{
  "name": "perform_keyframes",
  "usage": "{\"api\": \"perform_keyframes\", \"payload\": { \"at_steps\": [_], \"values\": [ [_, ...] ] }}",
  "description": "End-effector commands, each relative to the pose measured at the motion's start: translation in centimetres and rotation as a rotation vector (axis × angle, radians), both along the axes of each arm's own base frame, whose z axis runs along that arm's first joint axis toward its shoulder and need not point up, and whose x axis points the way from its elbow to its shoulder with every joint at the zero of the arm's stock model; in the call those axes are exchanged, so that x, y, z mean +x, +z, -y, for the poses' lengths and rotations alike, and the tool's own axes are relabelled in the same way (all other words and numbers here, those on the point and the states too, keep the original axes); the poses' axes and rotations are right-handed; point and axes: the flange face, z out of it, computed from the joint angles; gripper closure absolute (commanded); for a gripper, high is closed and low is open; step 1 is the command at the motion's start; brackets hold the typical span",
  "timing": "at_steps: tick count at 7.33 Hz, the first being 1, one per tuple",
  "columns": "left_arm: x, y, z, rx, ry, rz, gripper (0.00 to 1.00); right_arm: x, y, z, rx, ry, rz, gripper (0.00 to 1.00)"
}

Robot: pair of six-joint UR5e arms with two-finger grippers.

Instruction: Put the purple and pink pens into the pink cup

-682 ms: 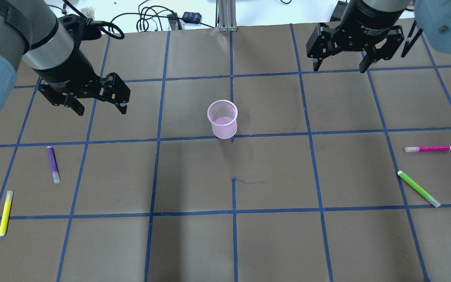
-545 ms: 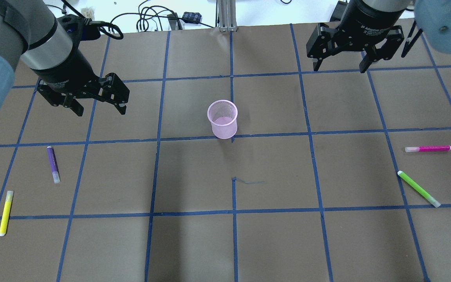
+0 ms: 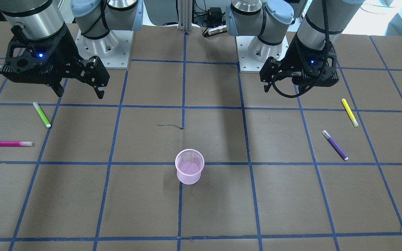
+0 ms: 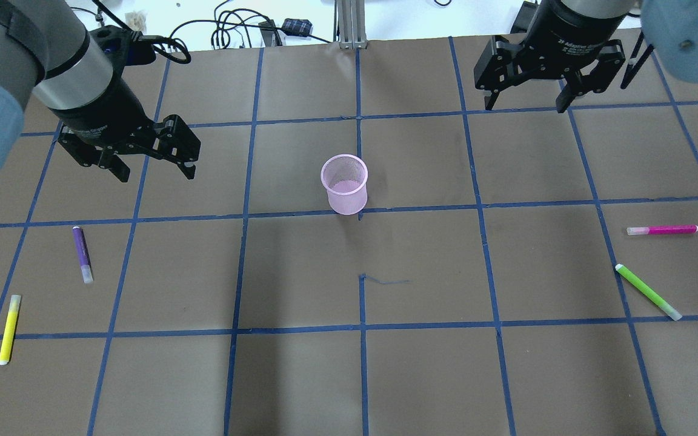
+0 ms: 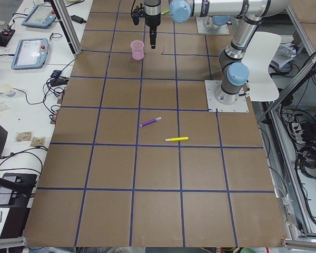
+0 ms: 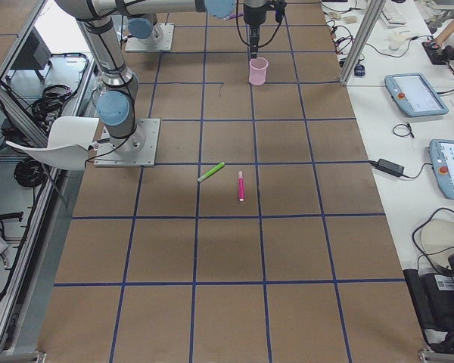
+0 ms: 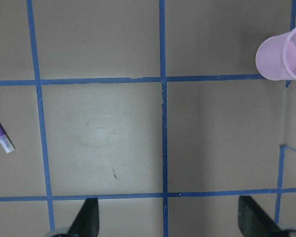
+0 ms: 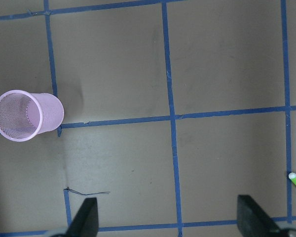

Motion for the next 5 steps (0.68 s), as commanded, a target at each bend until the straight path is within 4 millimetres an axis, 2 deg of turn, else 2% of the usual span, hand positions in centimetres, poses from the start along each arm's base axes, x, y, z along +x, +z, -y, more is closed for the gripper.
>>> {"api": "perform_keyframes", "payload": {
  "at_steps": [1,2,3,4,5],
  "values": [
    [0.0,-0.5,0.2,0.009,-0.001,0.002,0.0,-1.0,-0.6,0.6,0.007,0.087,-0.012,0.0],
    [0.0,-0.5,0.3,0.007,0.002,-0.007,0.0,-2.3,-0.6,0.9,0.001,0.226,-0.029,0.0],
    [0.3,-0.8,0.6,0.008,0.006,0.004,0.0,-6.2,-0.7,1.5,0.009,0.244,-0.039,0.0],
    [0.7,-1.0,1.0,0.003,0.023,0.0,0.0,-11.8,-1.0,2.1,0.008,0.377,-0.06,0.0],
    [3.7,-1.6,1.9,0.007,0.074,-0.009,0.0,-18.2,-3.0,2.0,0.026,0.483,-0.044,0.0]
  ]
}}
